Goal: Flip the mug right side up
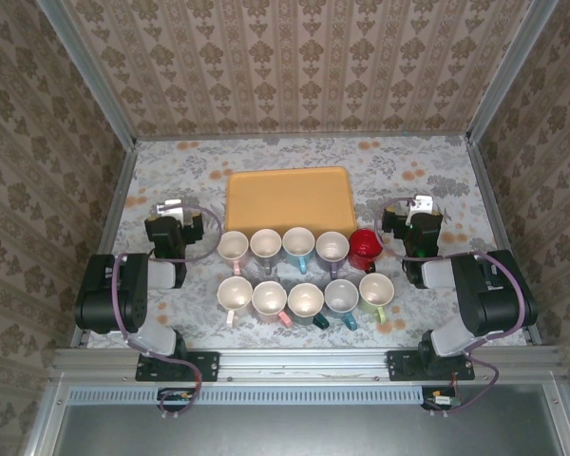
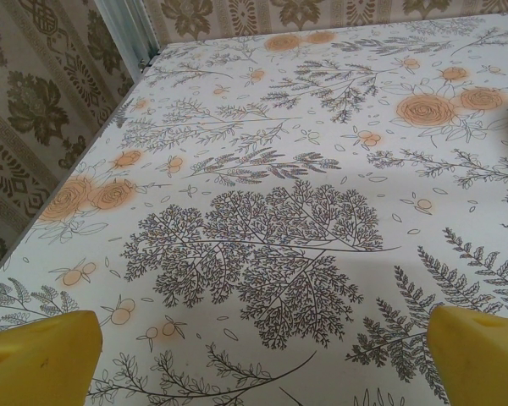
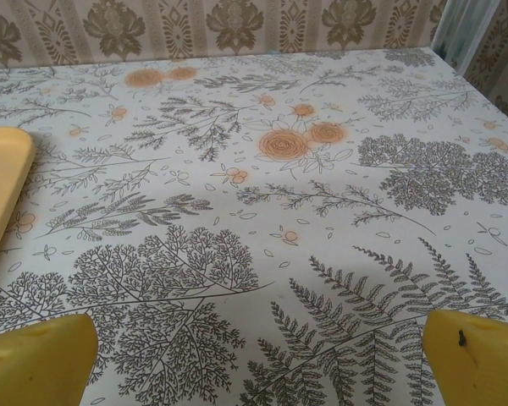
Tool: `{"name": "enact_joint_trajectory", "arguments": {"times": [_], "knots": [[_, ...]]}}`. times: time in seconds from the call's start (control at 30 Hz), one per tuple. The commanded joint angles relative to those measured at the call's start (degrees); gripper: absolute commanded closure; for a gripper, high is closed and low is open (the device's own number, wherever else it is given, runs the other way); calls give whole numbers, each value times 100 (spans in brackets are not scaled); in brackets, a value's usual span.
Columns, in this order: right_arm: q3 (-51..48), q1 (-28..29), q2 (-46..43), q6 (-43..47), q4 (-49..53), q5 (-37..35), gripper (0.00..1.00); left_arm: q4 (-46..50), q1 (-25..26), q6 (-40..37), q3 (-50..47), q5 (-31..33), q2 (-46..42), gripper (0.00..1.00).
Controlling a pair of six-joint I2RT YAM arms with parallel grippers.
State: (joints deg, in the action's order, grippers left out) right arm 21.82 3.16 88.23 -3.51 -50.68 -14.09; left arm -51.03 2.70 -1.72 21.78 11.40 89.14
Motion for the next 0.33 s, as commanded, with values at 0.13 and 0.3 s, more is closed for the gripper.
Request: {"name": "enact_joint_trajectory", "arguments": {"times": [0.13, 0.3], "knots": [[68, 8, -40, 140, -21, 231, 0, -98, 28, -10, 31, -29, -64, 0], [76, 1, -40, 140, -5, 247, 0, 13, -56, -106, 81, -570, -80, 0]]}}
